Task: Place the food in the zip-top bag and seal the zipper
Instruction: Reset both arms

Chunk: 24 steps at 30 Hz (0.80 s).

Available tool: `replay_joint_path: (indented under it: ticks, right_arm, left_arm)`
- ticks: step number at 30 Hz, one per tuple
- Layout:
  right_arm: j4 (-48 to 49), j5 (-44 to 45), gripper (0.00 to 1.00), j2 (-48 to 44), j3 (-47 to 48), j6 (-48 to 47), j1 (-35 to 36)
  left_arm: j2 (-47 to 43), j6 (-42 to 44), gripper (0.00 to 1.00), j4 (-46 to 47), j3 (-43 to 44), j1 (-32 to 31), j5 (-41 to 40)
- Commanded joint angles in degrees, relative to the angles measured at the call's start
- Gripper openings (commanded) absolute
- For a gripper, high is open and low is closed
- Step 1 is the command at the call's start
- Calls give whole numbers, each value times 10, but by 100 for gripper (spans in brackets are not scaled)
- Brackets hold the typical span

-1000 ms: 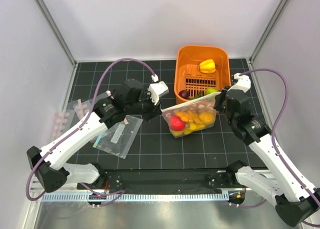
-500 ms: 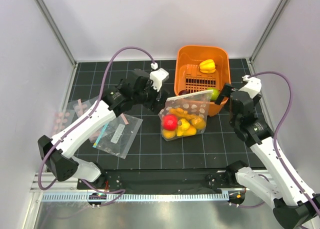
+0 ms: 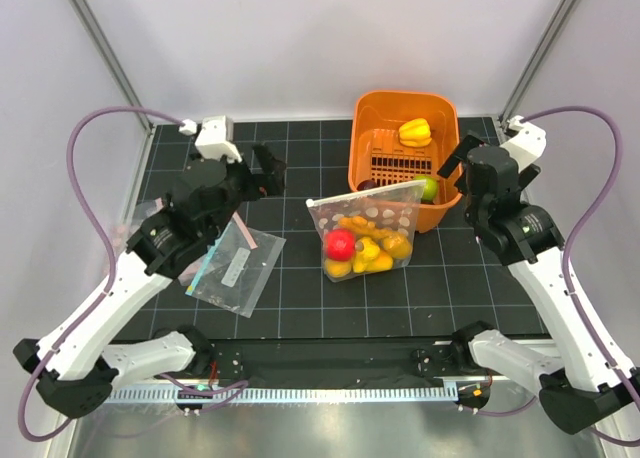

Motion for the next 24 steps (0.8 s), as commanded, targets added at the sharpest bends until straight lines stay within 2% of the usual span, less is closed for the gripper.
replay_joint_path:
  ticks: [1,12,24]
  right_arm:
    - [-12,29,100,-24,11,24,0]
    - [2,59,100,-81,-47,-21,0]
    - [10,38,99,-77,-45,-31,0]
  left_arm:
    - [-31,-94,100,13,-49,2,-54]
    - [-100,-151,100,0,-130,1,-53]
    - [-77,-109,100,10,-116,1,-38]
